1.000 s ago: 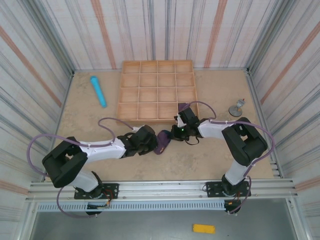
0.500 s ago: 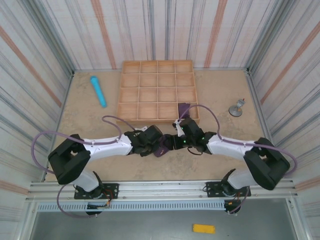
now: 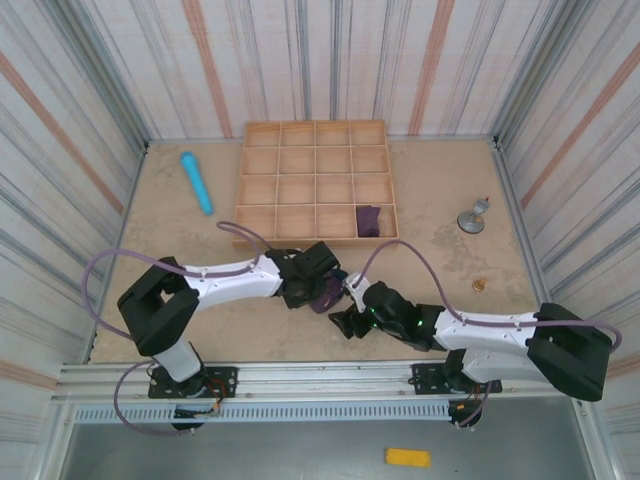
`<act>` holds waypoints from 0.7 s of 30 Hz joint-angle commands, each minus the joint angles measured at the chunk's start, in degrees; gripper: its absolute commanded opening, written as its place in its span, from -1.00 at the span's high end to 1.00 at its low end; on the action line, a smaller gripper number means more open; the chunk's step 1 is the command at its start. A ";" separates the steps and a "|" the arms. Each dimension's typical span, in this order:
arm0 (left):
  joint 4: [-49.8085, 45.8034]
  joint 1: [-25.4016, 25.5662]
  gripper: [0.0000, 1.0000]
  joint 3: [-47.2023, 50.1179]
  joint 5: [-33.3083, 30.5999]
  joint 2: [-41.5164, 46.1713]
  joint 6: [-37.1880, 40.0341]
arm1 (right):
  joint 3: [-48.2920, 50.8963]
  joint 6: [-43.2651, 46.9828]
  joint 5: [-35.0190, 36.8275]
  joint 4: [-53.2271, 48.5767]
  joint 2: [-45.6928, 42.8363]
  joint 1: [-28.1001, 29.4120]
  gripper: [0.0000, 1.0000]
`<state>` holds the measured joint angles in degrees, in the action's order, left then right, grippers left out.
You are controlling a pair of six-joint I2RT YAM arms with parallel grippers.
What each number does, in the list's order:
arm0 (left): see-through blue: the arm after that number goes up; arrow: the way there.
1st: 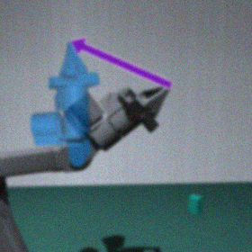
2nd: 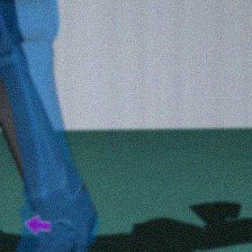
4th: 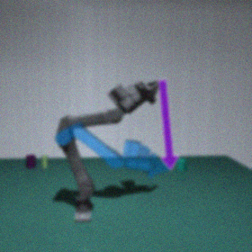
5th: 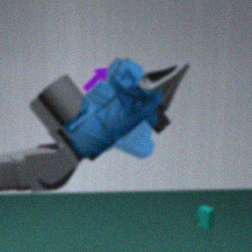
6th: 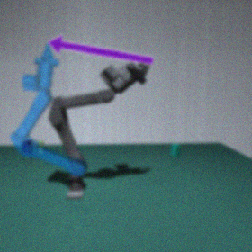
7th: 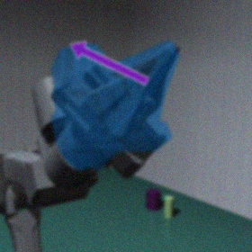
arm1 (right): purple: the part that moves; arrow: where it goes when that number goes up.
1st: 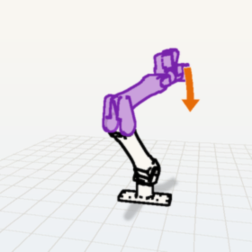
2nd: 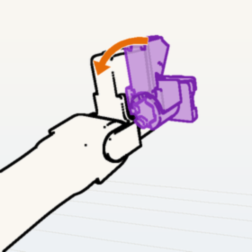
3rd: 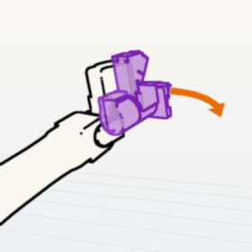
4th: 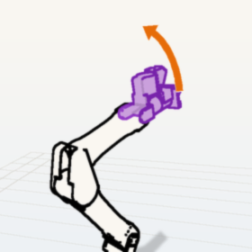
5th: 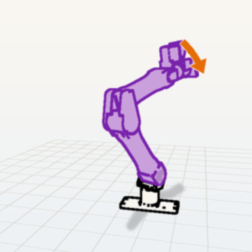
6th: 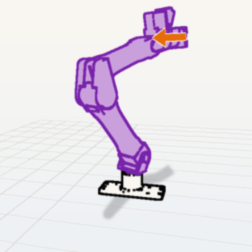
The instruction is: Roll the socks
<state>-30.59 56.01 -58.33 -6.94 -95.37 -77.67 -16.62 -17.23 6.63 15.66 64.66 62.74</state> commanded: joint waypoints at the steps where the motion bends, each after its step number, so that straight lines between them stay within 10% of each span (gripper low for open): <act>1: -7.03 0.57 1.00 -2.34 1.84 -2.45 -1.58 | 2.19 6.12 6.67 9.16 0.13 2.62 -0.63; 21: -13.27 1.12 1.00 -10.15 4.24 -6.96 -1.61 | 0.09 12.17 14.80 29.31 20.73 6.33 -0.41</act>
<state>-40.51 56.62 -67.72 -3.03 -101.38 -78.30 -15.55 -5.87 18.50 42.09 83.92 68.69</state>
